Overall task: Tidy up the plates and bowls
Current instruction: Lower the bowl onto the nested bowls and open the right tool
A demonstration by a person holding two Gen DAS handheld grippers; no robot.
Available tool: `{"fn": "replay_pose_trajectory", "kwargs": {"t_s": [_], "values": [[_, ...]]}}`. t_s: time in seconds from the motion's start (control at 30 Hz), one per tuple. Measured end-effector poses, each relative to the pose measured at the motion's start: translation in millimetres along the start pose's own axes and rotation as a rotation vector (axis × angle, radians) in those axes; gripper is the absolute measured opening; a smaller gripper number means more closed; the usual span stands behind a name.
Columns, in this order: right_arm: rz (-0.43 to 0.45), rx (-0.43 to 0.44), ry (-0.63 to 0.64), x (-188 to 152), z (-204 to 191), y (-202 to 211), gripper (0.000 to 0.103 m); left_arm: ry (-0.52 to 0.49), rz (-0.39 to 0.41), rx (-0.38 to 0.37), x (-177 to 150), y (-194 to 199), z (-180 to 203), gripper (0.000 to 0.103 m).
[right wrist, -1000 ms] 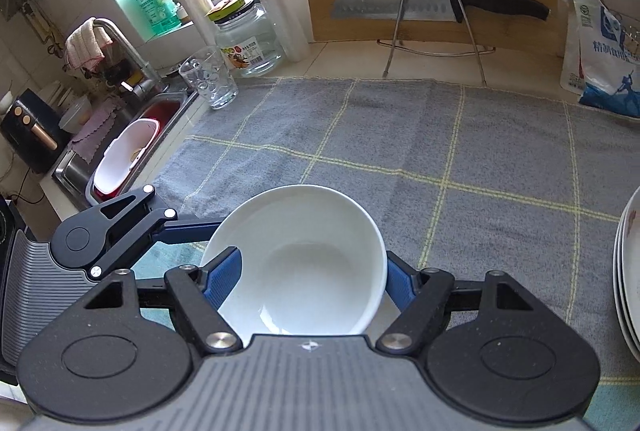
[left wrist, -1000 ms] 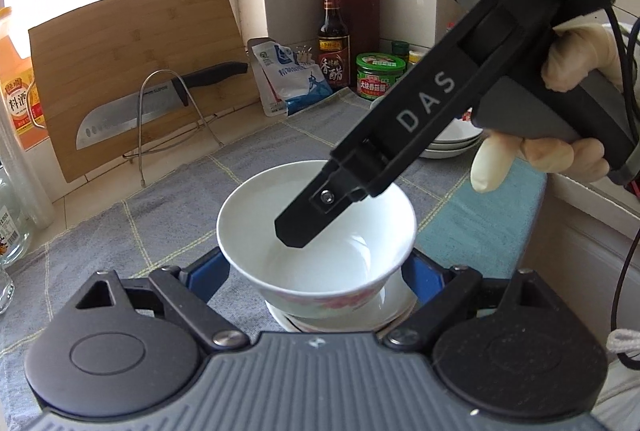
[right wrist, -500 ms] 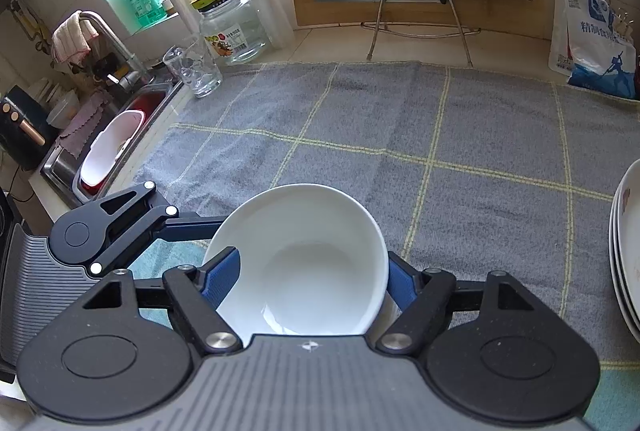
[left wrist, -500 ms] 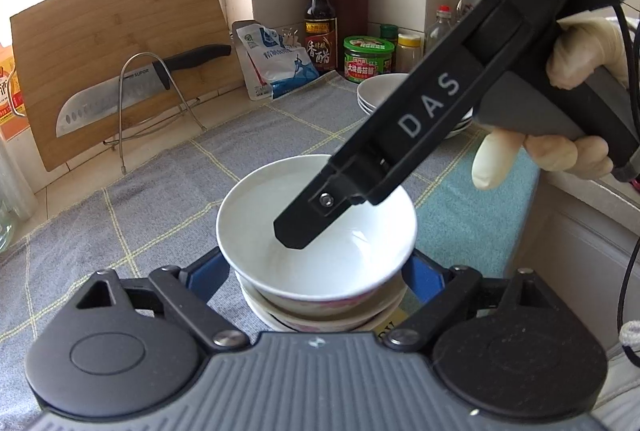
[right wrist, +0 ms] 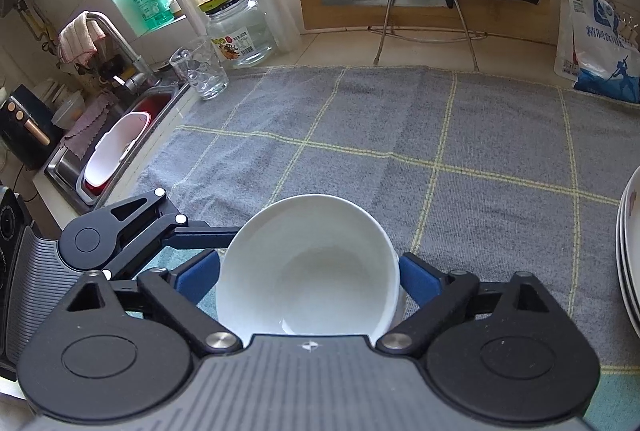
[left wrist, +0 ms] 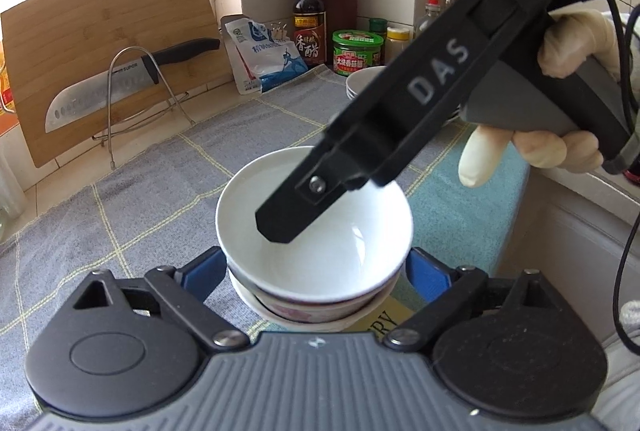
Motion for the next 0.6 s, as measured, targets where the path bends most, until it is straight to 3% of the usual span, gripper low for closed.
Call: {"fn": "replay_pose_trajectory", "kwargs": {"t_s": [0.17,0.37,0.6], "values": [[0.046,-0.010,0.073,2,-9,13,0.103,-0.034,0.020,0.014,-4,8,-5,0.100],[0.079,-0.076,0.247,-10,-21,30,0.103,-0.140,0.049,0.021,-15,17,-6,0.101],[-0.007,-0.164,0.423,-48,-22,23,0.103,-0.164,-0.020,-0.035,-35,7,-10,0.101]]}}
Point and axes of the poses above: each gripper's, at about its wrist camera, not at the fingertips, and y roughly against the way its jaws point, z to its right, x to its top, the point moved 6 cm from there along -y, roughly the way its jaws point, and after that the axes turned 1 degree about -z, right-handed, at the moved point
